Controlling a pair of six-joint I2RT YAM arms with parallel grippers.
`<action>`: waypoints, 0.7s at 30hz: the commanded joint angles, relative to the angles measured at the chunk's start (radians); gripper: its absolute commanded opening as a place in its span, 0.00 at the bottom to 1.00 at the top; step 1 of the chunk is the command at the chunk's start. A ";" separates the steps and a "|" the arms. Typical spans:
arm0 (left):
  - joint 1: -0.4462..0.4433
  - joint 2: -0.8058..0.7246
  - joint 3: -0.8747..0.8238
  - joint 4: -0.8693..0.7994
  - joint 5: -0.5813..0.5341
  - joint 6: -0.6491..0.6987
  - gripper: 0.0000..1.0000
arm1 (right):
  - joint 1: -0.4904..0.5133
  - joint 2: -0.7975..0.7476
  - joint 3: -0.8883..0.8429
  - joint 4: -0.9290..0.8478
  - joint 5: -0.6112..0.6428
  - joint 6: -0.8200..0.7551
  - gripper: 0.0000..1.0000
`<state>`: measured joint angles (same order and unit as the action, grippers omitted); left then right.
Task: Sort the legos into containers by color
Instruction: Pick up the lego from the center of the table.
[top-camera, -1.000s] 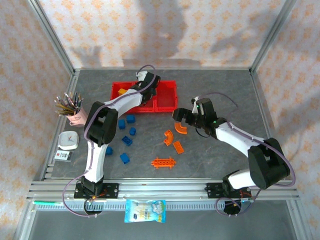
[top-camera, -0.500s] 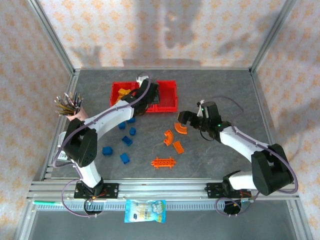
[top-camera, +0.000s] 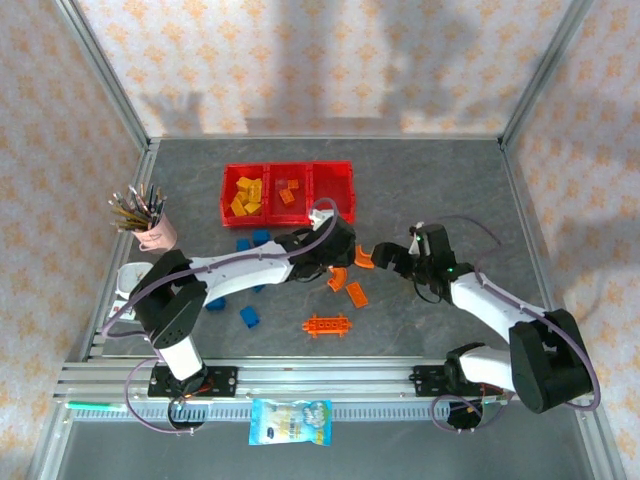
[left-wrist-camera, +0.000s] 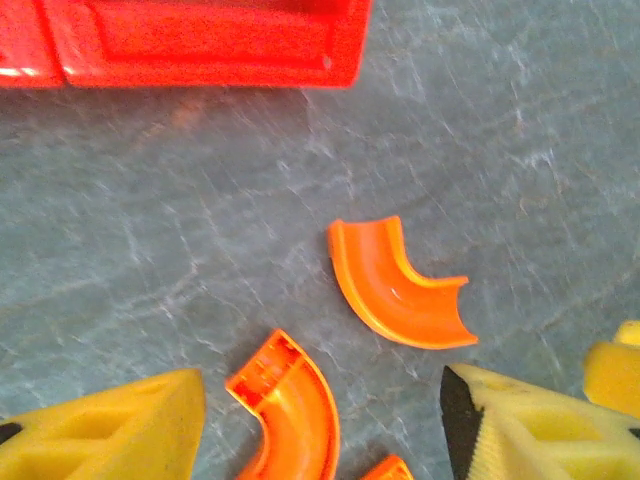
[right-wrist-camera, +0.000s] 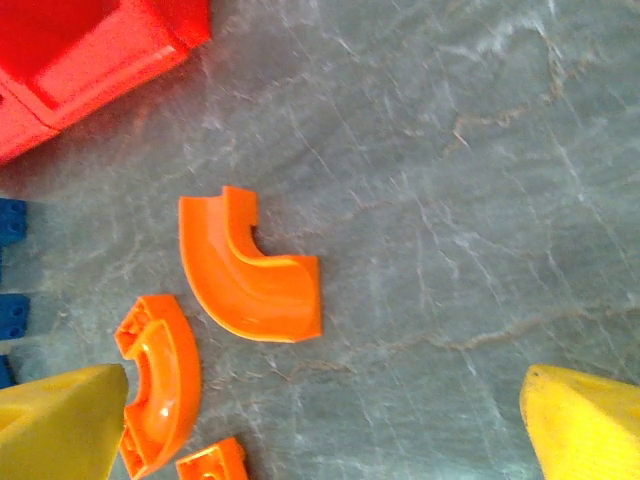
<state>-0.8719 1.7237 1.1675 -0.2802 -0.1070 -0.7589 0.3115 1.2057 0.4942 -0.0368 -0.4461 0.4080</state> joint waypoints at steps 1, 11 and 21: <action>-0.024 0.061 0.010 0.005 -0.004 -0.073 0.69 | -0.018 -0.006 -0.020 0.021 -0.007 -0.001 1.00; -0.053 0.168 0.053 -0.072 -0.120 -0.091 0.75 | -0.035 0.026 -0.014 0.036 -0.023 -0.012 1.00; -0.064 0.283 0.106 -0.104 -0.132 -0.065 0.70 | -0.037 0.041 -0.013 0.042 -0.022 -0.013 1.00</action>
<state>-0.9272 1.9766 1.2434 -0.3367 -0.1978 -0.8291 0.2794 1.2381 0.4778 -0.0135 -0.4717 0.4072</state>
